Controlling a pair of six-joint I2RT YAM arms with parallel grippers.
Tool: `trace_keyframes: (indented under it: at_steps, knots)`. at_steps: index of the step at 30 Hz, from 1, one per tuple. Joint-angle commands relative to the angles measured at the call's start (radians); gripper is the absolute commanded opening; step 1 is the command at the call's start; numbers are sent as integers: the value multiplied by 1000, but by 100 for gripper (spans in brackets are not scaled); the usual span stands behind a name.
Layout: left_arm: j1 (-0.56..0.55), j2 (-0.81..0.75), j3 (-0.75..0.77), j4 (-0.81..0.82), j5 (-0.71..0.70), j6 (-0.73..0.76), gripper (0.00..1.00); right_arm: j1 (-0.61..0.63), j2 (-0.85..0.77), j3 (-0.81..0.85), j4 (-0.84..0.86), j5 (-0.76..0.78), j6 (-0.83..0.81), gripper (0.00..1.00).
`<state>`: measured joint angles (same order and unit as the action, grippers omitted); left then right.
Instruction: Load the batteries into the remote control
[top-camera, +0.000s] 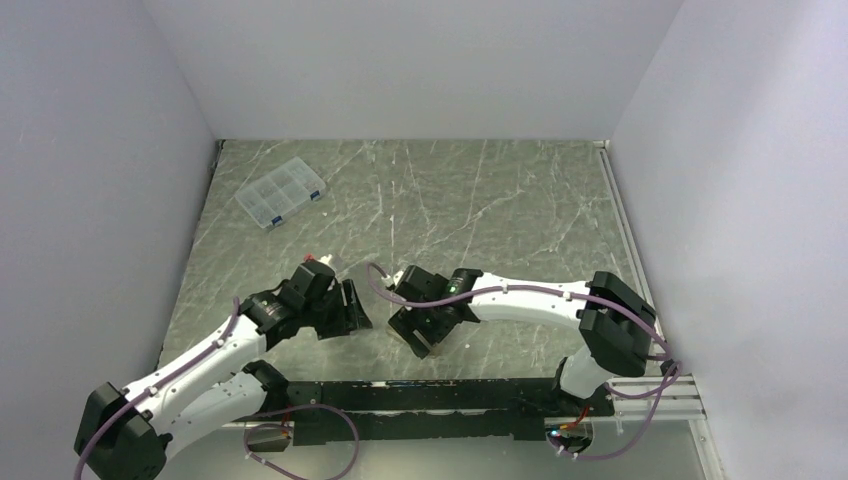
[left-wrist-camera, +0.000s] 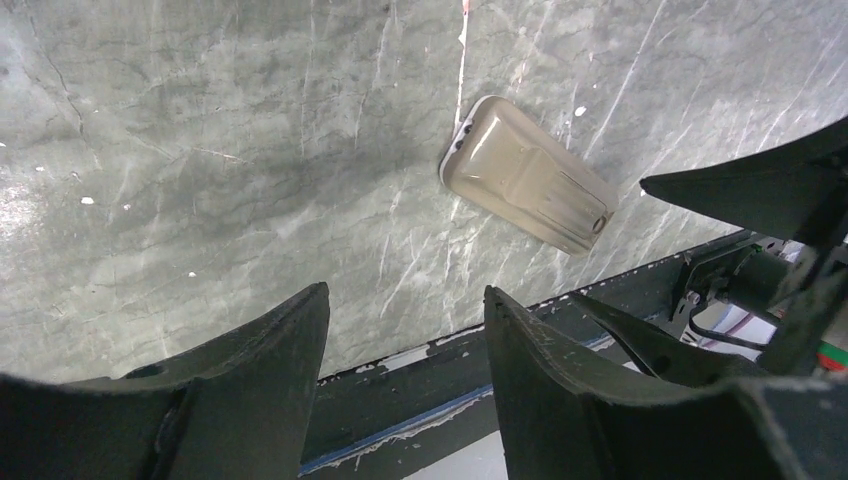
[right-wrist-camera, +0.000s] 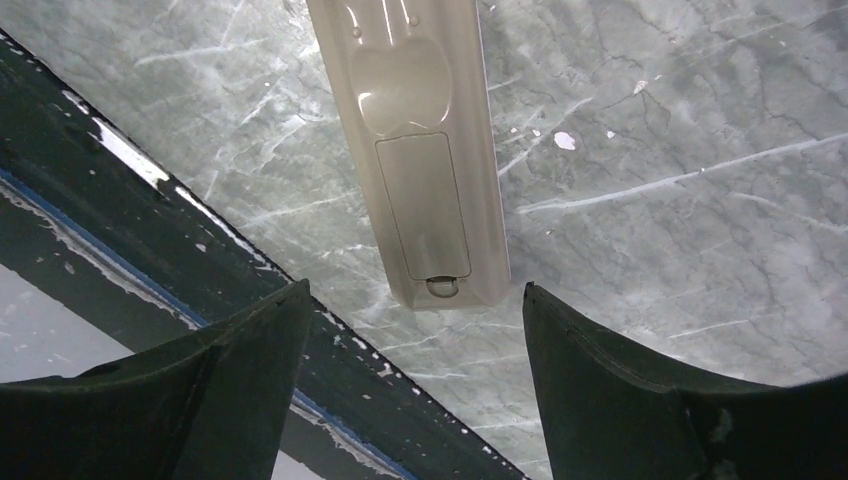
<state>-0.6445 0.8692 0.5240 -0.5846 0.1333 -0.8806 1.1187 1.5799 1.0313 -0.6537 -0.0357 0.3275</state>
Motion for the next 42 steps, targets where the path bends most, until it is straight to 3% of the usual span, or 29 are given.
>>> trace_keyframes:
  at_steps: [1,26,31,39,42]
  knots:
    - [5,-26,56,-35,-17,17,65,-1,-27,-31,76,-12,-24,80]
    - [5,-113,77,-121,-10,-38,81,43,75,-62,122,79,-15,70]
    - [5,-129,82,-144,-15,-45,86,55,86,-57,114,97,-15,61]
    - [5,-151,83,-176,-18,-55,87,58,85,-72,117,97,-5,33]
    - [5,-161,81,-168,-3,-54,88,58,70,-79,129,84,5,26]
